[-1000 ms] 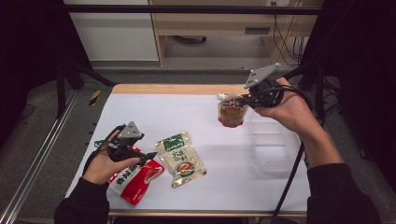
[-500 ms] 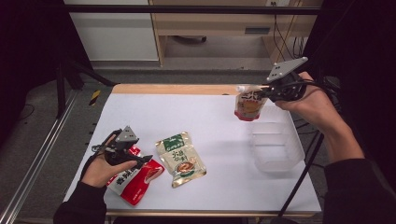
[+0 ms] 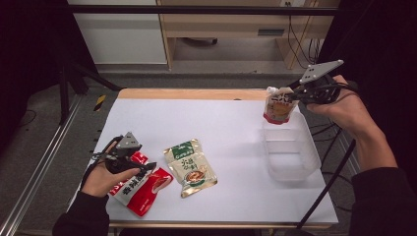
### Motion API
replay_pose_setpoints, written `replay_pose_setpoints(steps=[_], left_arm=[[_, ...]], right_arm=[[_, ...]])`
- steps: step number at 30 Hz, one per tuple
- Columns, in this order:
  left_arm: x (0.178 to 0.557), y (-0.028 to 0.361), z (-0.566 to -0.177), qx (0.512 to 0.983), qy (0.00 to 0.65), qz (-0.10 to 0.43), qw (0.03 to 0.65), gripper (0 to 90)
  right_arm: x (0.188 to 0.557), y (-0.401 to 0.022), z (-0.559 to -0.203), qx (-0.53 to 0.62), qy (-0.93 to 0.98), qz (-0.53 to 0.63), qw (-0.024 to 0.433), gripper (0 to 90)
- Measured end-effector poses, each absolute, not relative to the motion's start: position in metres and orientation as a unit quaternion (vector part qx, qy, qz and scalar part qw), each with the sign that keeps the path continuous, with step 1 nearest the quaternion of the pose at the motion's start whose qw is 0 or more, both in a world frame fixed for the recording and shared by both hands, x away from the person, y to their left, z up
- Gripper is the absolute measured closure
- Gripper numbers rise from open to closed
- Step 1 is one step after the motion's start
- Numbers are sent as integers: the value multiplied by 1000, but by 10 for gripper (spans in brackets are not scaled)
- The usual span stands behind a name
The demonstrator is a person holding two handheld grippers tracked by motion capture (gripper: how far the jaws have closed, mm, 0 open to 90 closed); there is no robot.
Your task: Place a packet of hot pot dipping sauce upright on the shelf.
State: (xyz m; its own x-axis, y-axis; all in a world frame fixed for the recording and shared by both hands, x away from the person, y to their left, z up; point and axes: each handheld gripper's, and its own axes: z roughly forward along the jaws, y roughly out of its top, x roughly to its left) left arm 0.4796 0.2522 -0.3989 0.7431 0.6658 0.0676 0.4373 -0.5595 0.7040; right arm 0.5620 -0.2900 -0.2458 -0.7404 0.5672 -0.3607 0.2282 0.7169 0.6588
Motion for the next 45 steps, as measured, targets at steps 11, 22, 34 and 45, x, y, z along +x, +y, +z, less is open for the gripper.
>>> replay_pose_setpoints(steps=[11,22,34,45], left_arm=[[482,262,-399,864,327,167,345,149],[481,264,-397,861,329,170,348,149],[482,269,-396,859,333,171,349,149],[481,268,-395,860,332,170,349,149]], right_arm=[[585,-304,-283,241,884,300,264,884],[598,-312,-306,258,882,298,257,883],[600,-309,-336,271,885,301,232,882],[602,-312,-347,290,880,306,220,878]])
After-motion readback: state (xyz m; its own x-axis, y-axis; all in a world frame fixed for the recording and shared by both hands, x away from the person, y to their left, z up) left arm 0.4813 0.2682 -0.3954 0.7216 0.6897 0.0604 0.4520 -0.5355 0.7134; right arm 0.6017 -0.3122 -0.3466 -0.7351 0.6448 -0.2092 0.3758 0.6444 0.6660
